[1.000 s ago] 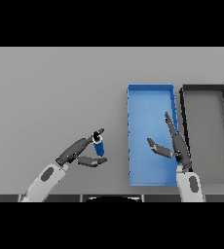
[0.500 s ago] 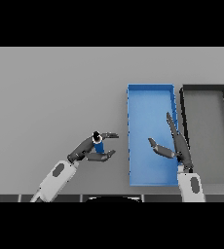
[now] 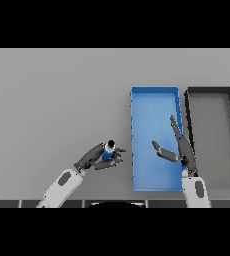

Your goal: Pick up the blue pipe and place it into the blue bin.

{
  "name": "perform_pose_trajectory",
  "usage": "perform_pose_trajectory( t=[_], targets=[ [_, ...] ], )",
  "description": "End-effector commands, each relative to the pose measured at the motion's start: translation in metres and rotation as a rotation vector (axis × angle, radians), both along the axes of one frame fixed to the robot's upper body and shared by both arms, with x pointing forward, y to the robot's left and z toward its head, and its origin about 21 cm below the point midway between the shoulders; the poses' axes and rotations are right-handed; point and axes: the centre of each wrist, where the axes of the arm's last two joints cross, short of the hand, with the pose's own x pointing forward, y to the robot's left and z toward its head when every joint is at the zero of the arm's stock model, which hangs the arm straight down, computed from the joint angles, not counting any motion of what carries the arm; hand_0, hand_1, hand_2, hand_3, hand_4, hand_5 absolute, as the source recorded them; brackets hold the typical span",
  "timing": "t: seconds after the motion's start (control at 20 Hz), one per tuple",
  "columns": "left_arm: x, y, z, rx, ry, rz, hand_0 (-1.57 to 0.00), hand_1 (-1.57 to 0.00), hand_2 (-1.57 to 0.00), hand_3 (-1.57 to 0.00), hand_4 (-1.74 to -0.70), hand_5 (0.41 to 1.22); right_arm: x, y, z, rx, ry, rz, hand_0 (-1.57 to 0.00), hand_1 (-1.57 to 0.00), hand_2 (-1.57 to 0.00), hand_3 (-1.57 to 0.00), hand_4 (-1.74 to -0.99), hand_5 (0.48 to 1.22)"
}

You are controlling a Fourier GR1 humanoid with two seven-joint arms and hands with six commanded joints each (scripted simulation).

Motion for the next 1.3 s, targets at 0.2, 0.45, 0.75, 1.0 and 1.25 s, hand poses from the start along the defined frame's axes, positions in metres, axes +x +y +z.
perform_pose_trajectory(
  t=[0.2, 0.45, 0.75, 1.0, 1.25],
  targets=[
    [0.005, -0.005, 0.019, -0.076, -0.102, 0.001, -1.51, -1.52, -1.53, -1.52, -1.49, 1.202, 0.001, 0.000, -0.001, -0.010, -0.004, -0.004, 0.00, 0.00, 0.00, 0.00, -1.158, 0.552],
    [0.008, -0.023, 0.045, -0.147, -0.161, -0.015, -1.55, -1.55, -1.56, -1.55, -1.48, 1.215, 0.002, -0.001, 0.000, -0.029, 0.000, -0.012, 0.00, 0.00, 0.00, 0.00, -1.138, 0.555],
    [0.010, -0.033, 0.067, -0.122, -0.171, -0.061, -1.57, -1.57, -1.57, -1.57, -1.47, 1.219, -0.002, -0.004, 0.000, -0.036, -0.019, -0.007, 0.00, 0.00, 0.00, 0.00, -1.123, 0.571],
    [0.008, -0.035, 0.066, -0.119, -0.169, -0.083, -1.57, -1.57, -1.57, -1.57, -1.47, 1.220, -0.028, 0.002, -0.010, -0.022, -0.017, -0.095, 0.00, 0.00, 0.00, 0.00, -1.121, 0.578],
    [0.013, -0.029, 0.066, -0.108, -0.173, -0.082, -1.57, -1.57, -1.57, -1.57, -1.47, 1.220, -0.056, 0.014, -0.013, -0.007, -0.021, -0.205, 0.00, 0.00, 0.00, 0.00, -1.191, 0.577]
  ],
)
